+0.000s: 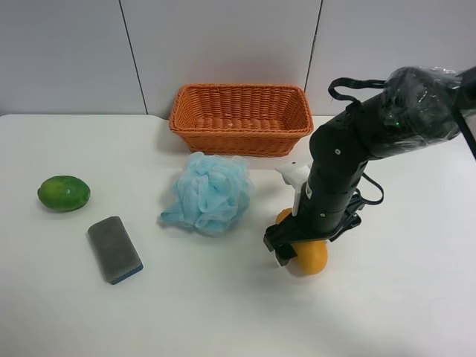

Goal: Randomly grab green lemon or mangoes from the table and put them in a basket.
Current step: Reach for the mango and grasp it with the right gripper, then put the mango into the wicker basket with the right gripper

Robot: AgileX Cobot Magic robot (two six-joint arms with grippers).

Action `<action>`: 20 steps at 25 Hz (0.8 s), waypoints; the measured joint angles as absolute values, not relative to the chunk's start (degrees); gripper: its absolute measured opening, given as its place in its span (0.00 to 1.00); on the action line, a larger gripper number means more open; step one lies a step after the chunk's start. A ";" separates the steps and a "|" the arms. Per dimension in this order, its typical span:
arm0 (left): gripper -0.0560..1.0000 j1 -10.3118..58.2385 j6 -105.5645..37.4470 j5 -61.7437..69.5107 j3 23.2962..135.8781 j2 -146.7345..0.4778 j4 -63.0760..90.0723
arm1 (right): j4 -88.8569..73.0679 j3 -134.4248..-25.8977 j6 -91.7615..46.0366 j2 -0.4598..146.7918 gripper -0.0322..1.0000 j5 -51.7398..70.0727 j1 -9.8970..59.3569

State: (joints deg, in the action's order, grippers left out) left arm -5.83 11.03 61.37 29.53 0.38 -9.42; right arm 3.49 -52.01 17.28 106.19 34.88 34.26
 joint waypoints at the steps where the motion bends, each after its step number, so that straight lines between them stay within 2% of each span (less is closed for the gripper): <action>1: 0.99 -5.83 11.03 61.37 29.53 0.38 -9.42 | 3.49 -52.01 17.28 106.24 0.92 34.83 34.26; 4: 0.99 -5.83 11.03 61.37 29.53 0.38 -9.42 | 3.49 -52.01 17.28 106.24 0.91 34.71 34.26; 6: 0.99 -5.83 11.03 61.37 29.53 0.38 -9.42 | 3.49 -52.01 17.28 106.24 0.86 34.71 34.26; 9: 0.99 -5.83 11.03 61.37 29.53 0.38 -9.42 | 3.49 -52.01 17.33 106.24 0.63 34.67 34.31; 20: 0.99 -5.83 11.03 61.37 29.53 0.38 -9.42 | 3.37 -52.01 17.40 106.24 0.63 34.78 34.40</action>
State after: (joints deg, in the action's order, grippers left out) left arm -5.83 11.03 61.37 29.53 0.38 -9.42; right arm 3.37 -52.01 17.40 106.24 34.78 34.40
